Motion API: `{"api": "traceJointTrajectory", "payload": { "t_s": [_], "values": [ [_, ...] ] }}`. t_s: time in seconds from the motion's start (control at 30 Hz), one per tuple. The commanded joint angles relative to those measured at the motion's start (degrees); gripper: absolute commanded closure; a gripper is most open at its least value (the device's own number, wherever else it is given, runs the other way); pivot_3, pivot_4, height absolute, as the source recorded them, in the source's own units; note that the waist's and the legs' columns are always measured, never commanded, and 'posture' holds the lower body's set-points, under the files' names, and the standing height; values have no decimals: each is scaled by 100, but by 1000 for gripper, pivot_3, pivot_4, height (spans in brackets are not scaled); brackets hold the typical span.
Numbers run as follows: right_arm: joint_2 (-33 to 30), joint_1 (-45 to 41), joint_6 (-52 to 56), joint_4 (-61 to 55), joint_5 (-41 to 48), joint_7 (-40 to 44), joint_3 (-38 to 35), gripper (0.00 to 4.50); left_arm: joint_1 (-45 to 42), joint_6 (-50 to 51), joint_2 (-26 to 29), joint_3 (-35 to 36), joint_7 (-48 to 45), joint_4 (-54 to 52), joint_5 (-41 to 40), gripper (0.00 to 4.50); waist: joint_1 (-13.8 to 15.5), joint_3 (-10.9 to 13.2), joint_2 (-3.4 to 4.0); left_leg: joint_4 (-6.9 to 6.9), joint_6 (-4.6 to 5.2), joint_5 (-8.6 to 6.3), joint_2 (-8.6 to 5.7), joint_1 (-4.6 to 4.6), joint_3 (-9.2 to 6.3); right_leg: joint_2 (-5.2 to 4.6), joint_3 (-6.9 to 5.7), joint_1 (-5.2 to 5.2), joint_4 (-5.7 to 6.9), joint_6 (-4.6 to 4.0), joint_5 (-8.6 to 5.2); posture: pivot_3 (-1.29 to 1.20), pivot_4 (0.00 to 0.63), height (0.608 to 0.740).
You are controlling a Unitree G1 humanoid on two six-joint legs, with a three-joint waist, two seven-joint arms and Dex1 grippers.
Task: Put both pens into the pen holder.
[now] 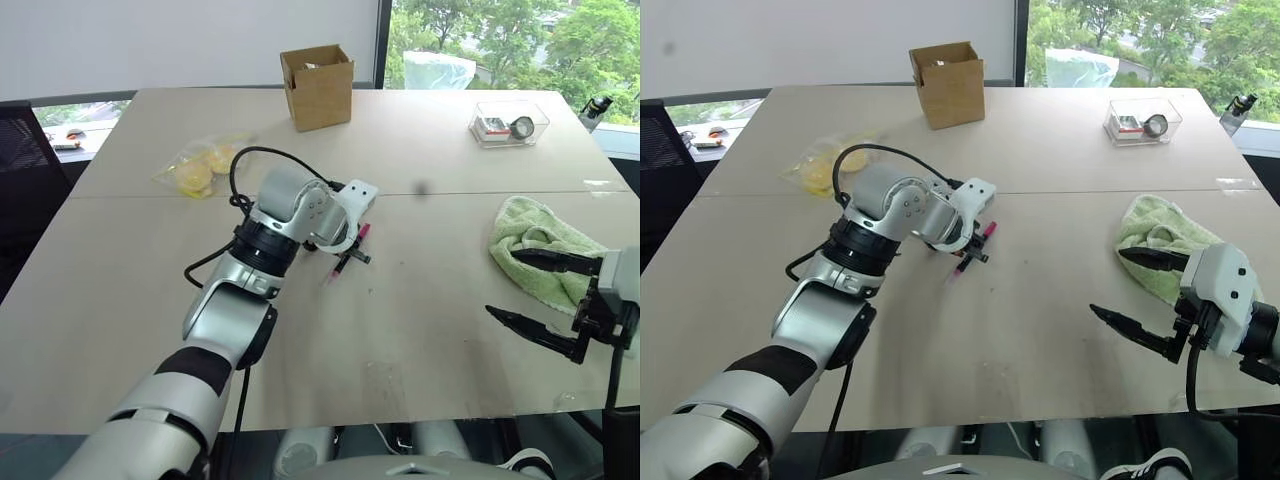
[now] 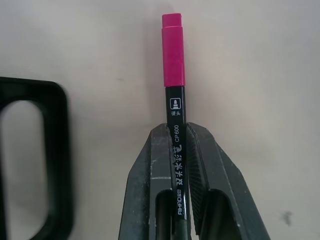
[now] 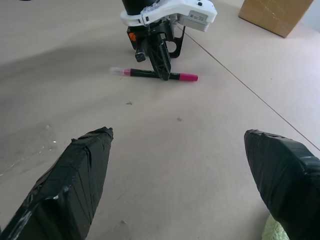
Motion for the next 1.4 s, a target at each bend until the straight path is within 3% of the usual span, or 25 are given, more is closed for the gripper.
{"api": "traceJointTrajectory", "payload": {
  "t_s": [0.03, 0.2, 0.37, 0.57, 0.73, 0.93, 1.4],
  "values": [
    [53, -19, -124, -121, -2, -28, -164, 0, 423, -1161, 348, 184, -1013, -1762, -150, 4483, -2, 2, 1, 0, -1, 1, 1, -1, 0, -1, 0, -1, -1, 0, 0, 0, 150, 740],
    [61, -110, -164, -33, -45, -20, -66, 0, 1309, -4831, 1601, -642, -2253, -3056, 1715, 4483, -34, -6, 16, -17, -5, 1, 6, 11, 14, -3, 11, -8, 0, -32, -12, 0, 150, 740],
    [71, -280, -215, 72, -99, -21, 103, 0, 1945, -8722, 2077, -745, -2438, -2302, 3697, 4483, 37, -11, 22, -13, 23, -13, 4, 12, 22, -10, 11, -4, -4, -45, -4, 0, 150, 740],
    [39, -490, -300, 285, -180, 69, 275, 0, 2484, -11240, 2441, -283, -2628, -1603, 4573, 4483, 25, -11, 22, -11, 33, -18, 2, 9, 30, -23, 10, -7, -9, -44, -3, 0, 150, 740],
    [9, -794, -378, 479, -262, 115, 482, 0, 2547, -11850, 2142, 253, -2178, -1399, 4956, 4483, 37, -10, 21, -10, 37, -19, 2, 5, 30, -23, 4, -9, -10, -41, -2, 0, 150, 740],
    [44, -859, -426, 511, -332, 148, 543, 0, 2678, -11890, 1978, 809, -1911, -1269, 5153, 4483, -1, -10, 22, -10, 38, -19, 5, 9, 30, -12, 2, -6, -8, -8, 17, 0, 150, 740],
    [40, -1120, -551, 659, -356, 228, 687, 0, 3544, -11242, 1687, 1021, -2091, -1701, 5245, 4483, -2, -10, 21, -3, 38, -19, 12, 12, 32, 2, 2, 0, -7, 0, 22, 0, 150, 740]
  ]
}}
